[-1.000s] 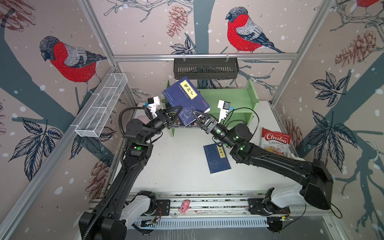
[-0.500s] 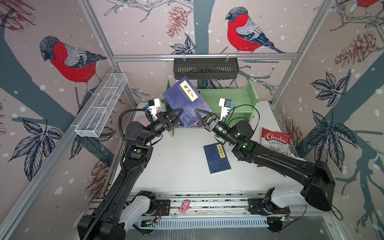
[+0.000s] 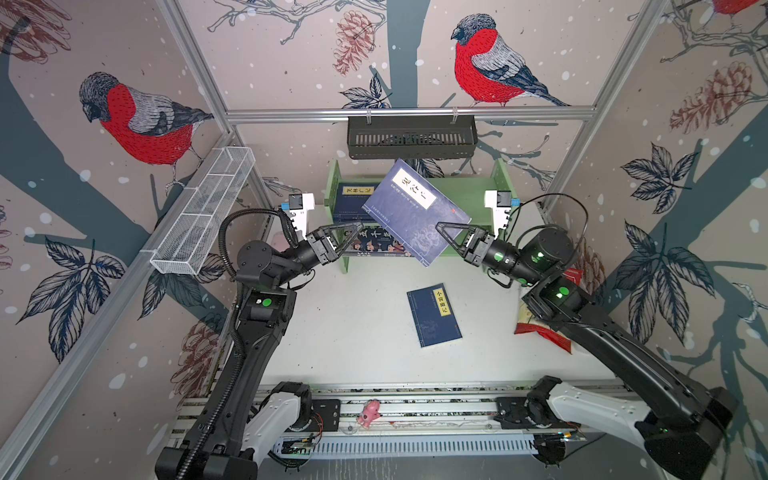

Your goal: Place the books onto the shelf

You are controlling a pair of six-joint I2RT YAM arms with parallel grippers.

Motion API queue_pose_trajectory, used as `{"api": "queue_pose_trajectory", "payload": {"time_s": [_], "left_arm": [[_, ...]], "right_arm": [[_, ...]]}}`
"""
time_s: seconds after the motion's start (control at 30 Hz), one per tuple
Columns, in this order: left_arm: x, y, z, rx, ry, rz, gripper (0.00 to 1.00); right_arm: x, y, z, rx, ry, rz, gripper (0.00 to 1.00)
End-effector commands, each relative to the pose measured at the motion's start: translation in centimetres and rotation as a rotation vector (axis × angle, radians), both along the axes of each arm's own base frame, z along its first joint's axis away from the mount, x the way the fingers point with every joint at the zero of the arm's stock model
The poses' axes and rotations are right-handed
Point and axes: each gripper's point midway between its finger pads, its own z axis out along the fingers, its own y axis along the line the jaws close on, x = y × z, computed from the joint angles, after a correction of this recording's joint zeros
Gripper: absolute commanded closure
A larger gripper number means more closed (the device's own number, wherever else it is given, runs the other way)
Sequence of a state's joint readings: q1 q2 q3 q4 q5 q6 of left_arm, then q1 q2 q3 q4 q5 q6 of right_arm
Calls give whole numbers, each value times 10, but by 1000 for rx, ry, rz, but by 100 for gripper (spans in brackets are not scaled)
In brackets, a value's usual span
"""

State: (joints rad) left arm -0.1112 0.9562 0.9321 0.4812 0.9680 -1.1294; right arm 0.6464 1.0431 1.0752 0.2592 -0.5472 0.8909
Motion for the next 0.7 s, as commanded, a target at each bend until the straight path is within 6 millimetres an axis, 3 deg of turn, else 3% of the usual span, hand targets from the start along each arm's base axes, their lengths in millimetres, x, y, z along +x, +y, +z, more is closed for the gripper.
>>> {"api": "queue_pose_trajectory", "payload": {"time_s": [0.0, 0.13, 0.3, 0.67], "left_arm": [[-8, -4, -1, 63, -82, -48, 12], [-9, -9, -4, 87, -93, -111, 14], [-23, -13, 0, 71, -135, -190, 26], [-47, -16, -2, 38, -140, -323, 35]], "right_arm": [[-30, 0, -11, -69, -26, 155, 99], [-44, -4, -17, -121, -47, 219, 99], [-55, -10, -17, -135, -73, 273, 99], [-42, 4, -16, -141, -73, 344, 99]]}}
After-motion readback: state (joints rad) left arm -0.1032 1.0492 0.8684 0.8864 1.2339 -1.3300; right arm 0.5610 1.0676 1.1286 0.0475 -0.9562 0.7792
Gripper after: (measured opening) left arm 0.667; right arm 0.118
